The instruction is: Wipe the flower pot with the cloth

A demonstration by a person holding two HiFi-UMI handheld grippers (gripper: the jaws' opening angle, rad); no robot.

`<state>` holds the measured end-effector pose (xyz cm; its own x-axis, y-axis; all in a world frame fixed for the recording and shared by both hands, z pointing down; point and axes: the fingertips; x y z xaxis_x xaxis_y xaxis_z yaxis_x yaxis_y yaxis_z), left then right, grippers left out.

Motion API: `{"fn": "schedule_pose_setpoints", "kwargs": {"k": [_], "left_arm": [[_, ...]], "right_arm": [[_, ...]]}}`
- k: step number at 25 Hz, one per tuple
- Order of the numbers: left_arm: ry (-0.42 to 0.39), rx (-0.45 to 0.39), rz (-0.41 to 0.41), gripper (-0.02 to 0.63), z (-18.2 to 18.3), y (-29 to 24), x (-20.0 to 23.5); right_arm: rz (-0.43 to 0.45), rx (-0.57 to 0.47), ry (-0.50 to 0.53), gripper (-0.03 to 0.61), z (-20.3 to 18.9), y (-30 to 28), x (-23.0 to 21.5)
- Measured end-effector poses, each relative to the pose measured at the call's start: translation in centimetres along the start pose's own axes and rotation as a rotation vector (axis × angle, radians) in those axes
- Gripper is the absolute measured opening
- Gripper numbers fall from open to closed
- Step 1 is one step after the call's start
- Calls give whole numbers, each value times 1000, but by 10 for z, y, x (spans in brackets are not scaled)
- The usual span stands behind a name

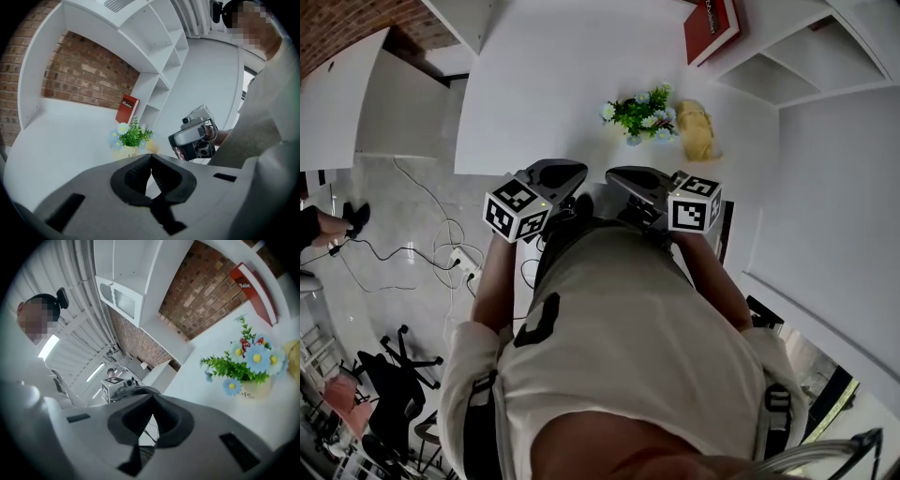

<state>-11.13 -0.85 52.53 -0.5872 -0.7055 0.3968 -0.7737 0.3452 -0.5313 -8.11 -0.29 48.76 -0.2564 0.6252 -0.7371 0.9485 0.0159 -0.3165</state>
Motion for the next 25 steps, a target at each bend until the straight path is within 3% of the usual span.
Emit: {"fn": "schedule_pose_setpoints", "kwargs": {"k": [10, 18, 25], "left_arm": [[-24, 20, -7, 21, -11, 11, -4], [-49, 42, -3, 21, -10, -9, -46], [-89, 75, -38, 21, -9, -51, -111]], "right_arm": [[-6, 13, 7, 11, -14, -6, 10], [-8, -30, 16, 11, -27, 31, 15], [-12, -108, -16, 11, -57, 91, 17]]}}
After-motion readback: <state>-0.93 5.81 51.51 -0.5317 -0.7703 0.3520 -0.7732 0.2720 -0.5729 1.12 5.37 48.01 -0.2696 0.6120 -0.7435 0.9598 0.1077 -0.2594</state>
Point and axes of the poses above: the fingertips, and each gripper's own axes: y backward along the fingers, x to its left, z out of its top, and after that the axes turned 9 degrees about x, right-handed
